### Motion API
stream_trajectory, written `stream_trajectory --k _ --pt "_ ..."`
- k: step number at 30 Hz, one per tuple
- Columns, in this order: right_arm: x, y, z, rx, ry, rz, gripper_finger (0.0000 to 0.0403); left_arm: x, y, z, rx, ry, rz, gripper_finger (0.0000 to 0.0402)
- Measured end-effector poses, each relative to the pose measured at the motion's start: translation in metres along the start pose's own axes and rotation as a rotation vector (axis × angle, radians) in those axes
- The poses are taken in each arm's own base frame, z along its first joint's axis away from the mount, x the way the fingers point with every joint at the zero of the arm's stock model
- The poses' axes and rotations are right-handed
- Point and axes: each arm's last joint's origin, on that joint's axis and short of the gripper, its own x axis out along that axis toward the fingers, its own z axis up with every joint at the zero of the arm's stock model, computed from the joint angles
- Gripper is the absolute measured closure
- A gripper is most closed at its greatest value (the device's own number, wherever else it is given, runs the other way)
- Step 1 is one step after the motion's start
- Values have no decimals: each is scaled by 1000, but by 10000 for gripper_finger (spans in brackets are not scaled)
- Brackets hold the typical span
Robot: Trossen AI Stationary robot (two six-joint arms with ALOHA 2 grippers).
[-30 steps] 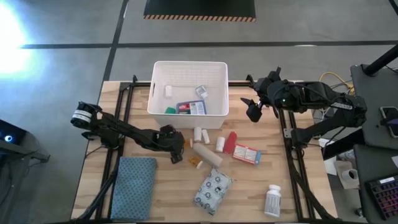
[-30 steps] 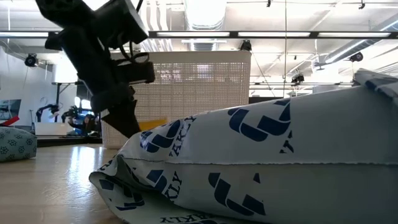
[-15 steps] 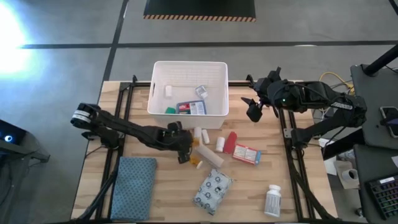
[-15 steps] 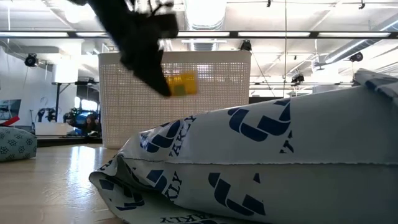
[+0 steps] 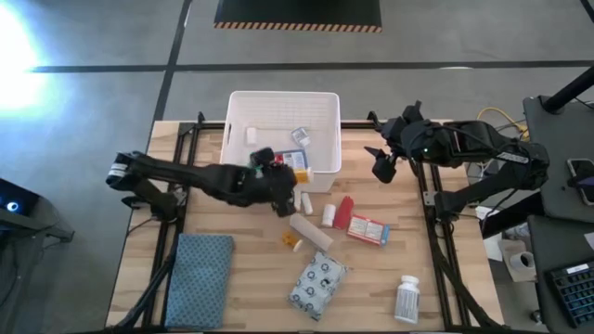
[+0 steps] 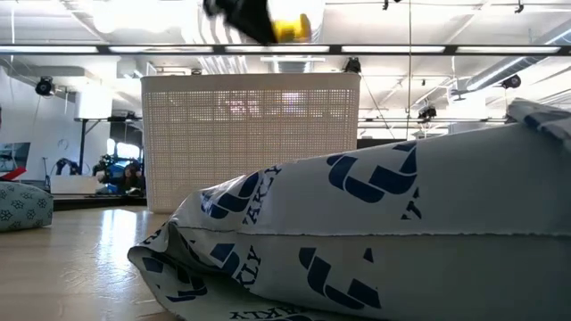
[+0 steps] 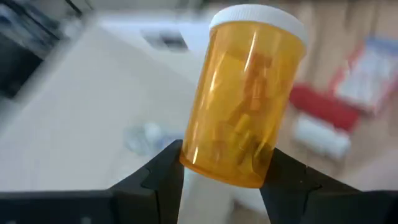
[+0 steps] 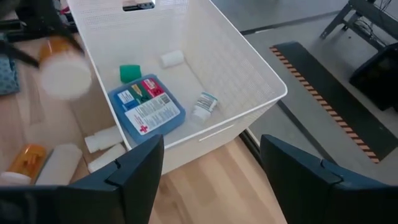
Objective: Pick & place medical supplies in basket/bin
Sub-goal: Put the left orange pill bottle into the white bin, then put the orange pill bottle into the white bin
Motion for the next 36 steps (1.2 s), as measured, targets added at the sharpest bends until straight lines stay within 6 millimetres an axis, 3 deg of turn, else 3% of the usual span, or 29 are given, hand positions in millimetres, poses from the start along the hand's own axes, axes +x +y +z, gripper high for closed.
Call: stream_trajectory --k 3,6,12,14,19,22,24,30,36 --pt "-1 -1 0 -1 -4 0 148 -8 26 23 -25 -51 114 245" --pt "-2 -1 0 1 -5 0 145 -2 64 33 -10 -17 237 245" --pt "-1 -1 -1 10 -2 -2 134 34 133 21 -64 126 271 222" --pt "0 0 -2 25 4 -4 130 42 144 15 -109 150 225 196" --pt "4 1 -6 33 23 -16 123 44 147 6 -160 222 177 141" --pt "9 3 -11 16 43 -41 120 33 140 8 -142 252 124 128" --pt "13 4 -15 0 65 -47 120 20 126 12 -139 257 15 126" --pt "24 8 -26 -33 145 -1 127 -20 53 15 -7 220 -290 134" --pt "31 7 -30 -78 183 64 137 -27 -10 -14 88 270 -398 137"
